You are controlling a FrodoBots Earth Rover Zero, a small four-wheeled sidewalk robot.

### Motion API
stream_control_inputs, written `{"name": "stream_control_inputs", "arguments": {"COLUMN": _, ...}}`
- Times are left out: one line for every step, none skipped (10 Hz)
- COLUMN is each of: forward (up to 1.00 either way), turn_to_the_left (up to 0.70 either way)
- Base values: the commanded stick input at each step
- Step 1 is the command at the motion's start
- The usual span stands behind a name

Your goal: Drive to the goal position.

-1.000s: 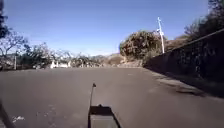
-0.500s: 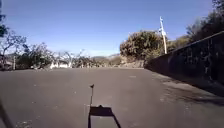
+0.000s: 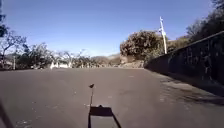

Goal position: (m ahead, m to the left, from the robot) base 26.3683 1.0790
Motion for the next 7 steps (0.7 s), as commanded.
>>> {"name": "stream_control_inputs", "arguments": {"forward": 1.0, "turn_to_the_left": 0.0}}
{"name": "stream_control_inputs", "arguments": {"forward": 1.0, "turn_to_the_left": 0.0}}
{"name": "stream_control_inputs", "arguments": {"forward": 1.0, "turn_to_the_left": 0.0}}
{"name": "stream_control_inputs", "arguments": {"forward": 1.0, "turn_to_the_left": 0.0}}
{"name": "stream_control_inputs", "arguments": {"forward": 1.0, "turn_to_the_left": 0.0}}
{"name": "stream_control_inputs", "arguments": {"forward": 1.0, "turn_to_the_left": 0.0}}
{"name": "stream_control_inputs", "arguments": {"forward": 1.0, "turn_to_the_left": 0.0}}
